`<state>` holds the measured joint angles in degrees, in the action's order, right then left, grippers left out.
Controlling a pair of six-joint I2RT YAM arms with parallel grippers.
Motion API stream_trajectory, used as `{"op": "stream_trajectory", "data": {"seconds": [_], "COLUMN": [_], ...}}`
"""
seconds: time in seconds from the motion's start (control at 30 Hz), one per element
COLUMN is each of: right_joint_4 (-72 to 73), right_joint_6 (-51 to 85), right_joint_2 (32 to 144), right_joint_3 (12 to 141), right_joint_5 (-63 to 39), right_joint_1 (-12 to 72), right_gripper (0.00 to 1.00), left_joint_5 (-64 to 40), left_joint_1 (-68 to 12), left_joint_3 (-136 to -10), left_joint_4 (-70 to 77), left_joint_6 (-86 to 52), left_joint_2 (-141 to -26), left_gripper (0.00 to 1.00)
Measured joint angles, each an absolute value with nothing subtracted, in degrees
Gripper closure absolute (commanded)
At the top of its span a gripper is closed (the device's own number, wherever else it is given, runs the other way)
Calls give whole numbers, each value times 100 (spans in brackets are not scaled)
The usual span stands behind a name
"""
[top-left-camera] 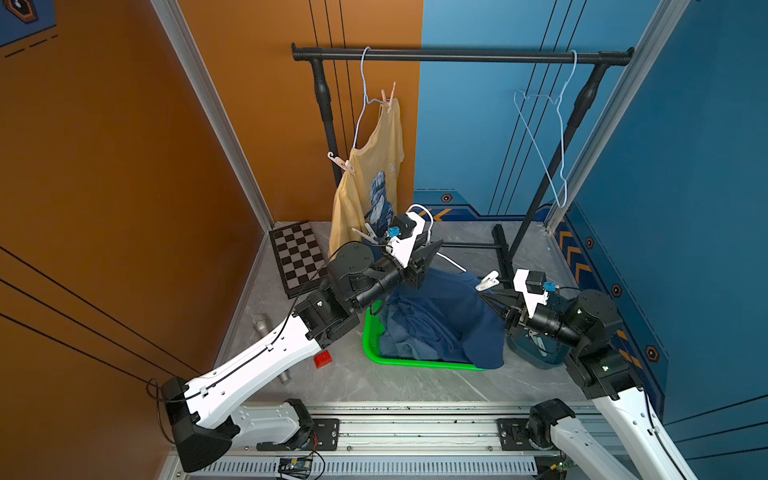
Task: Remove the clothespins securing t-shirts to the hanger
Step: Pick up the hanger from the clothes rail.
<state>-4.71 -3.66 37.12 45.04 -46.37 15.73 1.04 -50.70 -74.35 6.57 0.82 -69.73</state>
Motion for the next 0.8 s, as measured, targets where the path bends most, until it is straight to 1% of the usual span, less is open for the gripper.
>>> {"op": "stream_trajectory", "data": {"seconds": [0.1, 0.17, 0.2, 0.23, 0.3, 0.33, 0.37, 0.43, 0.47, 0.67, 0.8], "right_joint_4": [-563, -659, -705, -760, -893, -974, -1072, -1356, -1490, -2429, -3166], "right_joint_6": [-473, -565, -613, -666, -801, -882, -937, -1125, -1203, -1793, -2141], "right_joint_2": [3712, 3721, 3734, 3743, 3787, 3813, 3833, 3883, 3907, 4045, 4237], "right_joint_3": [4504, 4523, 4547, 4580, 4650, 4689, 4727, 4836, 4897, 5341, 5774], "right_joint_5": [-4637, -4646, -4652, -4654, -4652, -4650, -4650, -4650, -4644, -4580, -4512], "right_joint_1": [1573, 1573, 1573, 1573, 1573, 1573, 1573, 1573, 1573, 1474, 1411], "right_gripper": [100, 100, 96, 84, 64, 52, 41, 10, 1, 0, 0], "left_joint_5": [121, 154, 174, 189, 189, 193, 213, 285, 325, 779, 1293], "left_joint_1": [-5068, -5065, -5065, -5065, -5065, -5070, -5070, -5070, -5068, -5063, -5063], "left_joint_3": [-7439, -7437, -7426, -7408, -7356, -7317, -7271, -7122, -7032, -6525, -6252], "left_joint_4": [694, 705, 707, 709, 707, 707, 707, 714, 716, 707, 814], "left_joint_6": [82, 78, 80, 67, 78, 97, 121, 174, 196, 222, 231], "left_joint_2": [-6973, -6967, -6956, -6943, -6904, -6873, -6840, -6733, -6670, -6283, -6110], "left_gripper": [90, 95, 98, 100, 100, 100, 100, 100, 100, 100, 100]}}
